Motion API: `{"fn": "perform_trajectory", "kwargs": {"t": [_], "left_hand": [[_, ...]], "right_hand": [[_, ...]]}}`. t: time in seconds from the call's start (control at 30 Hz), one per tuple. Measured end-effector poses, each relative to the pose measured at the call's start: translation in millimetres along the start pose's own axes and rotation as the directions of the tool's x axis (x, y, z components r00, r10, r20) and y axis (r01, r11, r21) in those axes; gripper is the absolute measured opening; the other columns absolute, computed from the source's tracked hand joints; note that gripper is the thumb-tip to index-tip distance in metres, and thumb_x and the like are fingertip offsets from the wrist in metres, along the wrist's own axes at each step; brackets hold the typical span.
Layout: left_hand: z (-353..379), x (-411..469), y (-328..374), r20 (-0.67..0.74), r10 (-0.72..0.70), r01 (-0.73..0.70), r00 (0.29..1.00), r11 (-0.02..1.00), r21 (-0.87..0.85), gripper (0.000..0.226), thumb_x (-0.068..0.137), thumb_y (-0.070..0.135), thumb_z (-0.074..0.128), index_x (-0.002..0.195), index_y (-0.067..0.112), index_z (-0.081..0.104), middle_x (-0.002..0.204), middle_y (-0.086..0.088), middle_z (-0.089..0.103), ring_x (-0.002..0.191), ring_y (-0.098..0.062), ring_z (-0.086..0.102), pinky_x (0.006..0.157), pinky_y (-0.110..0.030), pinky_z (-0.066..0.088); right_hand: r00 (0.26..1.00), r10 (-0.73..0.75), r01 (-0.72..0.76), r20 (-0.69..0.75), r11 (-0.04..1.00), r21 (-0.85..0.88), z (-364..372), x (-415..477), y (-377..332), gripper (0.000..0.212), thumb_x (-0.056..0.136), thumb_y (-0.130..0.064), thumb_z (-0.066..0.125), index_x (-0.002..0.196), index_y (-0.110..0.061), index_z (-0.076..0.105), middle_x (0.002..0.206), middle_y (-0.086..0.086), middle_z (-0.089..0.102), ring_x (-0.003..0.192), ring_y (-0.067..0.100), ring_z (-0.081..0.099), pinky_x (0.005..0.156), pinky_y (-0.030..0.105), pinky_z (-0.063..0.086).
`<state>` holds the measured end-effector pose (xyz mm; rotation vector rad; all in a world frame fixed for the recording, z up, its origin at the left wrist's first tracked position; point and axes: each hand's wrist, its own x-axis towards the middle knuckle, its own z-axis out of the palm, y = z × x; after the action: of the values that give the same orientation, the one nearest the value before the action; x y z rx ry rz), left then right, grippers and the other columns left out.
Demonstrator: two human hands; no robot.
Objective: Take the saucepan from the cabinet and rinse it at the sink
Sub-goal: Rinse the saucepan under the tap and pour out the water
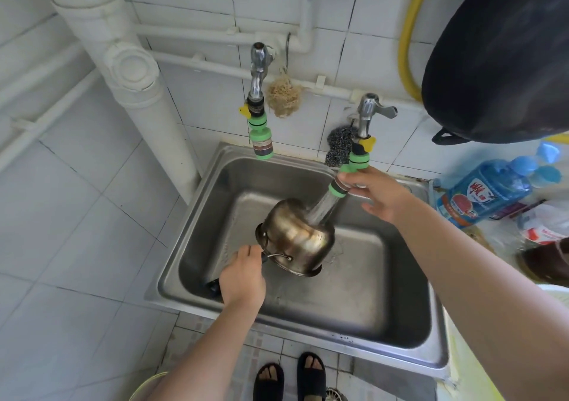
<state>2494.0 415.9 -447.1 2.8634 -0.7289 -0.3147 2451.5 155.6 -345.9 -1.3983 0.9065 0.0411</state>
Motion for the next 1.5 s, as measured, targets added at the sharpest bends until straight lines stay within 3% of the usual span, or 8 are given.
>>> {"fn": "perform_trajectory", "kwargs": {"t": [0.17,0.33,0.47,0.6,0.73,0.87,1.07,1.5], "left_hand": [[-4,5,0,-0.015,-0.042,0.042,0.999,0.999,-0.020,0.032,0.085,0.008,0.053,0.116,0.018,0.053,0.113,-0.002,0.059,0.093,-0.021,0.061,0.064,-0.032,0.049],[-7,7,0,-0.004,-0.072,0.071,0.997,0.997,-0.042,0.029,0.088,0.012,0.052,0.116,0.018,0.055,0.112,-0.001,0.060,0.093,-0.020,0.061,0.064,-0.030,0.047],[-7,6,5,0.012,-0.091,0.092,0.996,0.992,-0.089,0.026,0.090,0.015,0.049,0.114,0.019,0.058,0.109,-0.001,0.062,0.092,-0.021,0.063,0.064,-0.031,0.047],[-5,7,14,0.044,-0.094,0.099,0.995,0.989,-0.110,0.021,0.093,0.019,0.048,0.109,0.016,0.061,0.105,-0.004,0.065,0.092,-0.024,0.065,0.066,-0.032,0.047],[-3,6,27,0.071,-0.076,0.084,0.995,0.989,-0.121,0.022,0.094,0.026,0.047,0.103,0.015,0.064,0.099,-0.005,0.067,0.090,-0.024,0.065,0.065,-0.030,0.043],[-4,5,34,0.073,-0.094,0.102,0.993,0.988,-0.112,0.022,0.094,0.027,0.048,0.100,0.015,0.066,0.098,-0.005,0.067,0.089,-0.025,0.065,0.064,-0.030,0.043],[-12,6,20,0.056,-0.096,0.100,0.994,0.991,-0.087,0.018,0.092,0.022,0.050,0.102,0.016,0.064,0.098,-0.003,0.067,0.087,-0.023,0.066,0.065,-0.033,0.050],[-27,6,-1,-0.014,0.055,-0.055,0.998,0.998,-0.038,0.016,0.092,0.019,0.050,0.104,0.019,0.060,0.102,0.000,0.064,0.084,-0.023,0.066,0.059,-0.029,0.040]], "right_hand": [[0.977,-0.138,0.119,-0.162,0.985,-0.124,0,2,-9,0.027,0.076,-0.014,0.073,0.101,-0.018,0.062,0.100,-0.001,0.065,0.088,0.013,0.059,0.068,0.023,0.039],[0.889,-0.295,0.254,-0.349,0.954,-0.158,12,14,1,0.044,0.073,-0.013,0.075,0.113,-0.011,0.060,0.104,0.002,0.063,0.098,0.023,0.058,0.083,0.032,0.042],[0.923,-0.251,0.267,-0.292,0.964,0.015,20,13,10,0.043,0.076,-0.015,0.074,0.117,-0.013,0.060,0.114,0.002,0.065,0.108,0.023,0.059,0.096,0.036,0.044],[0.912,-0.306,0.296,-0.274,0.952,-0.080,13,3,10,0.051,0.076,-0.021,0.075,0.122,-0.016,0.054,0.113,-0.001,0.062,0.108,0.021,0.059,0.089,0.031,0.045],[0.758,-0.505,0.460,-0.413,0.863,-0.210,1,-9,-9,0.092,0.075,-0.039,0.074,0.147,-0.024,0.019,0.139,-0.001,0.040,0.117,0.013,0.049,0.091,0.027,0.043],[0.631,-0.645,0.549,-0.430,0.763,-0.340,0,-16,-42,0.073,0.085,-0.038,0.062,0.146,-0.022,0.026,0.145,-0.003,0.038,0.127,0.008,0.042,0.097,0.019,0.034],[0.509,-0.759,0.505,-0.405,0.645,-0.574,28,-22,-42,0.054,0.088,-0.032,0.053,0.140,-0.020,0.041,0.145,-0.001,0.045,0.132,0.015,0.041,0.110,0.036,0.032],[0.658,-0.637,0.391,-0.401,0.745,-0.541,29,-30,-2,0.085,0.086,-0.048,0.053,0.149,-0.025,0.001,0.159,0.000,0.016,0.145,0.020,0.017,0.115,0.054,0.017]]}}
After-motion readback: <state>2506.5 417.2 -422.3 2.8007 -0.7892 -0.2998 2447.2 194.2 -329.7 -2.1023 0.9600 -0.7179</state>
